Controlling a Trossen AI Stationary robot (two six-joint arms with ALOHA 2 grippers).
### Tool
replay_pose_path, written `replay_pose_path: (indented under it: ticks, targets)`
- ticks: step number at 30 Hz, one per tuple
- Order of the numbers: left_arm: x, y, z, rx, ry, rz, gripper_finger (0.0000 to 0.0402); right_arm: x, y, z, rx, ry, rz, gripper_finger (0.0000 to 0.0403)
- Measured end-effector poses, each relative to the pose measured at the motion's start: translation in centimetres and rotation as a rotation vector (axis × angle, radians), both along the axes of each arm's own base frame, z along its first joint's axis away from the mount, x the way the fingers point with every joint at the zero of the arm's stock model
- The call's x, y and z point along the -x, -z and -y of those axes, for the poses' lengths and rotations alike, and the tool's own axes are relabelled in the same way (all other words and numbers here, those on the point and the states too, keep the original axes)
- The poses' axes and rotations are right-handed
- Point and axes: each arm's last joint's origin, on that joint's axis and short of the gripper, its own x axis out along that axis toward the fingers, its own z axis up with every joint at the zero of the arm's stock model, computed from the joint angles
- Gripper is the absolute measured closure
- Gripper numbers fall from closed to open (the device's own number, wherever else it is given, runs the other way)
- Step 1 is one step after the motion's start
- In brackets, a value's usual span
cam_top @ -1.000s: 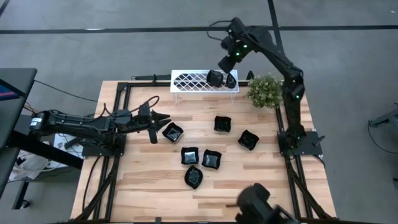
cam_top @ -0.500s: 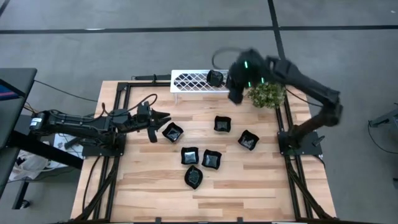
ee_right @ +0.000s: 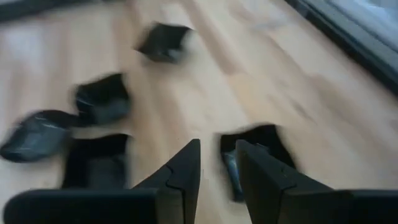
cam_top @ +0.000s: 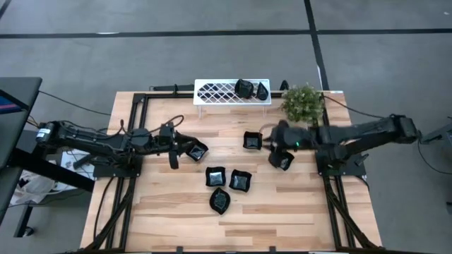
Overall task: Pick & Place Mini shaped plates
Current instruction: Stack the leaf shaped plate on top of the leaf shaped plate on the shelf
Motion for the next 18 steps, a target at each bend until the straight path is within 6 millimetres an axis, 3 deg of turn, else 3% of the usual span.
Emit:
replay_pose_path:
  ticks: [5,14,18]
  targets:
    - [-0.5,0.8,0.5,-0.009,0.023,-0.040,0.0300,-0.3,2.1,-3.0,0.048,-0.141,0.110,0.0305]
    - [-0.7,1.2,0.6,-0.013,0.026,-0.059,0.0300,-1.9,5.1,-7.8,0.174,-0.408,0.038,0.0305]
    - [-0.7,1.0,0.6,-0.032,0.031,-0.051,0.0300,-3.3,6.1,-10.1,0.328,-0.563,-0.016,0.0305]
